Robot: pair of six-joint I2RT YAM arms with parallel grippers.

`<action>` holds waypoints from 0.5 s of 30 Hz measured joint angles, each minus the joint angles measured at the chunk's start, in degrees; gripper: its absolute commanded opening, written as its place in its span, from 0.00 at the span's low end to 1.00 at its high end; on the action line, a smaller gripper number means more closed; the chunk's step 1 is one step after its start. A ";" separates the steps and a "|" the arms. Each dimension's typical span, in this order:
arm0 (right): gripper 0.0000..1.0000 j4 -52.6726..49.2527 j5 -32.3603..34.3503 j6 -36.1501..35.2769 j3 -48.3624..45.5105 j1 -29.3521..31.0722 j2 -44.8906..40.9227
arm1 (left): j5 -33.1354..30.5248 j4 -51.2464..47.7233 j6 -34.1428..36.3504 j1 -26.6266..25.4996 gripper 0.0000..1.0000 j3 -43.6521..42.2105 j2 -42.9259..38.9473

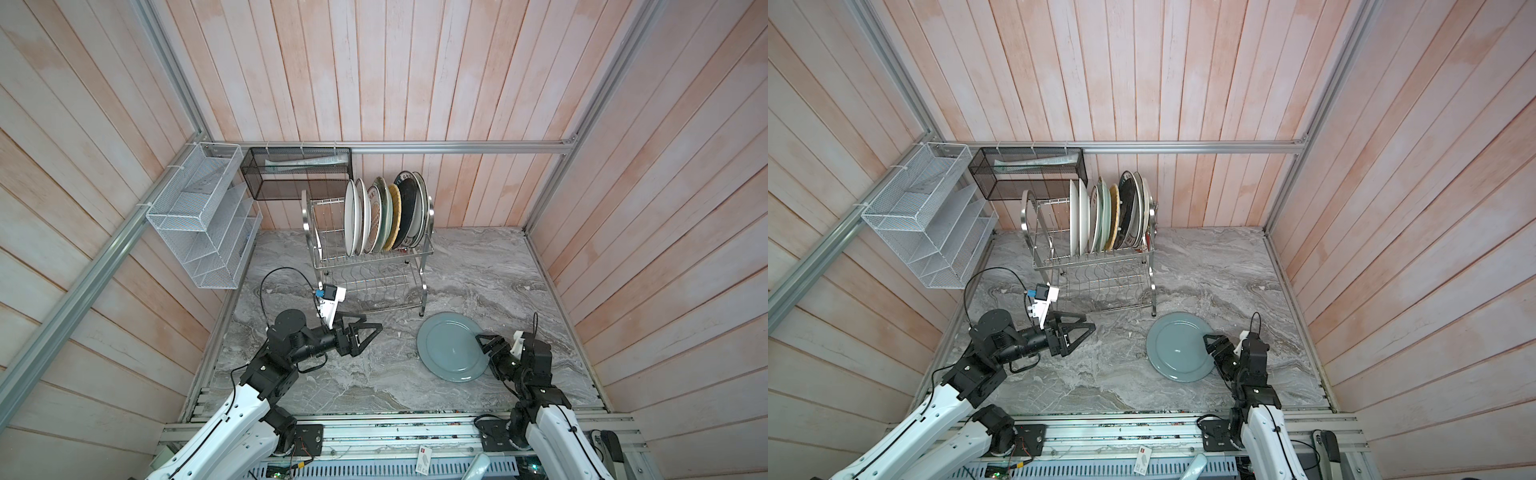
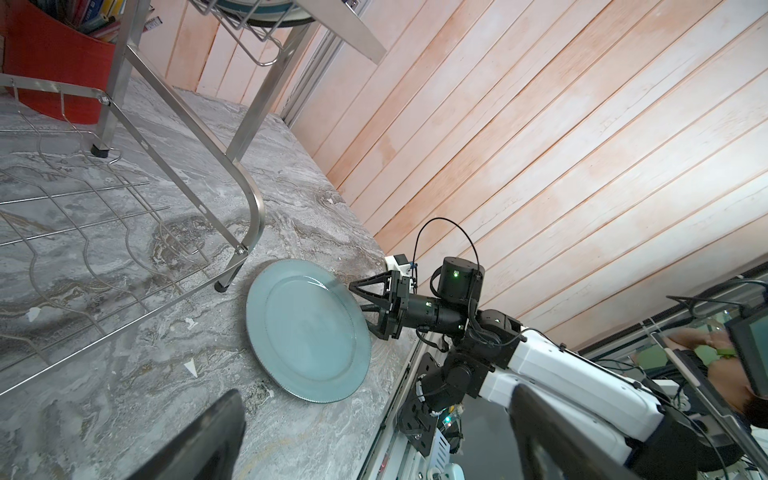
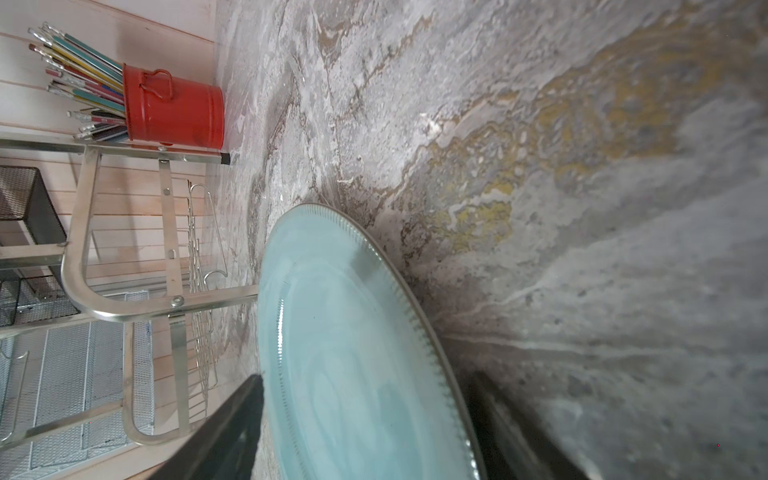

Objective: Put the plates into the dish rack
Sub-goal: 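Close the right gripper on the pale green plate rim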

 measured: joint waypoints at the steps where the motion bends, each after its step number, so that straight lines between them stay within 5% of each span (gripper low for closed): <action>1: 0.73 0.28 0.00 -0.07 -0.15 0.07 0.15 | -0.13 0.00 -0.13 0.00 1.00 0.00 0.00; 8: 0.56 2.05 0.04 -0.85 -0.59 0.59 2.56 | -1.18 0.02 -0.79 0.00 1.00 0.00 0.22; 15: 0.50 4.61 0.22 -1.81 -0.63 2.36 5.73 | -1.40 0.00 -1.36 0.00 1.00 0.07 0.76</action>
